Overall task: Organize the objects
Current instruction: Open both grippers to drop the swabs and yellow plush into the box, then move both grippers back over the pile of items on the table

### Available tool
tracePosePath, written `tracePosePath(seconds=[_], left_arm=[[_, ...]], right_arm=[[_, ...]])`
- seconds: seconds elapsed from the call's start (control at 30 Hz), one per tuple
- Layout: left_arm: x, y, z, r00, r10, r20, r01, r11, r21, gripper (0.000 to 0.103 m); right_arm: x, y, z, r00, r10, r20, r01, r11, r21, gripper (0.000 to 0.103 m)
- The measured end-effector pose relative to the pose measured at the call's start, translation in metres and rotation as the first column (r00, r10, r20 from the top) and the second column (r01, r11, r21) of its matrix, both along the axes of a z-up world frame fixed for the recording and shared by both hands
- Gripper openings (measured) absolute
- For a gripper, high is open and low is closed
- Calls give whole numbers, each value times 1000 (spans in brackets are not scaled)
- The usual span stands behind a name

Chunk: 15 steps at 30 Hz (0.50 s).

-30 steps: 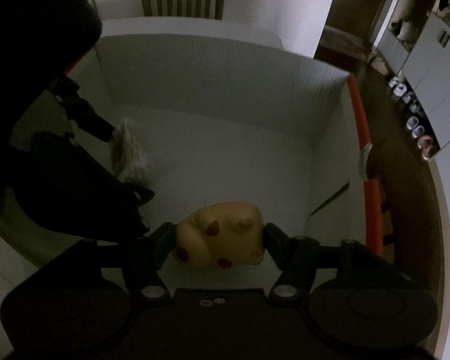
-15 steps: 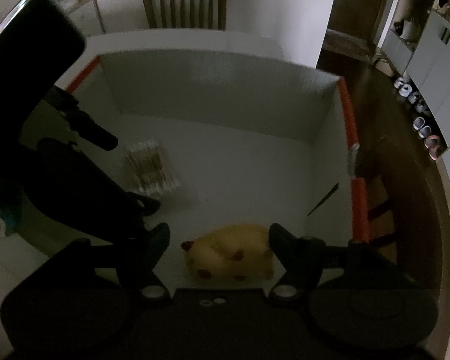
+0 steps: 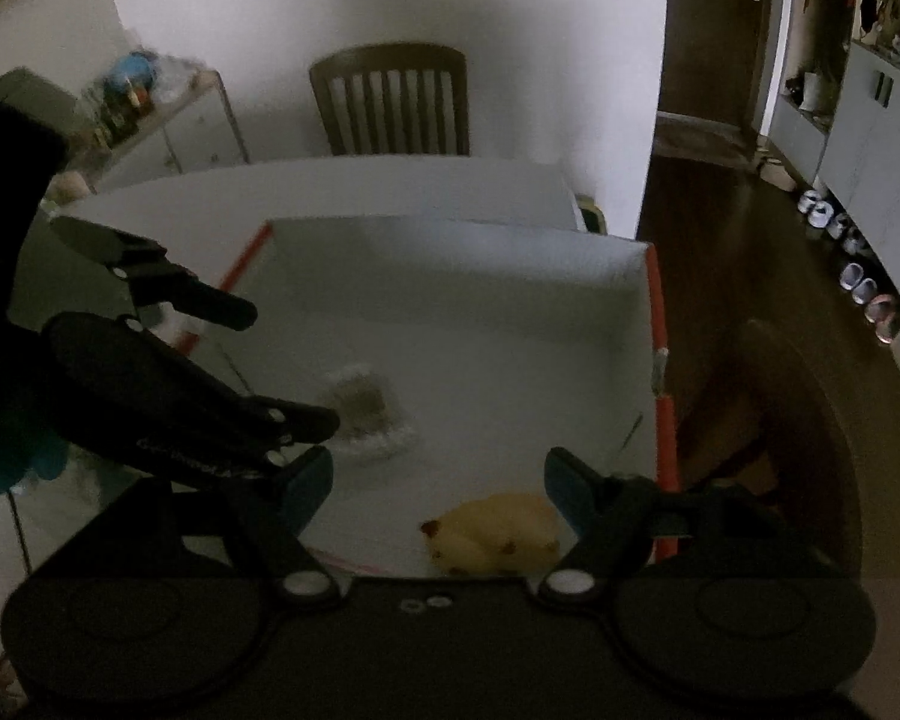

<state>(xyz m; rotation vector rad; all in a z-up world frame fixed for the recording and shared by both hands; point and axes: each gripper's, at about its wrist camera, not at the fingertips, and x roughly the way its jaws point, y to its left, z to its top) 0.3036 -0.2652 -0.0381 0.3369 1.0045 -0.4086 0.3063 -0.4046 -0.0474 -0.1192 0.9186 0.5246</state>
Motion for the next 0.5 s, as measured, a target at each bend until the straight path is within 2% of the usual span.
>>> tracePosePath(seconds=[0.17,0.3,0.5], left_arm=[[-24,19,29,997,22,71,-19,999,-34,85],[-46,42,41,991,51,126,-45,998,-51,85],[-82,92,52,978,126,167,-108,988,-110,85]], right_arm=[[-22,1,20,1000,1,32,-3,999,38,78],[-39,4,33,998,20,66,-25,997,77,81],[-63,28,41,994,35,106,-44,995,88,84]])
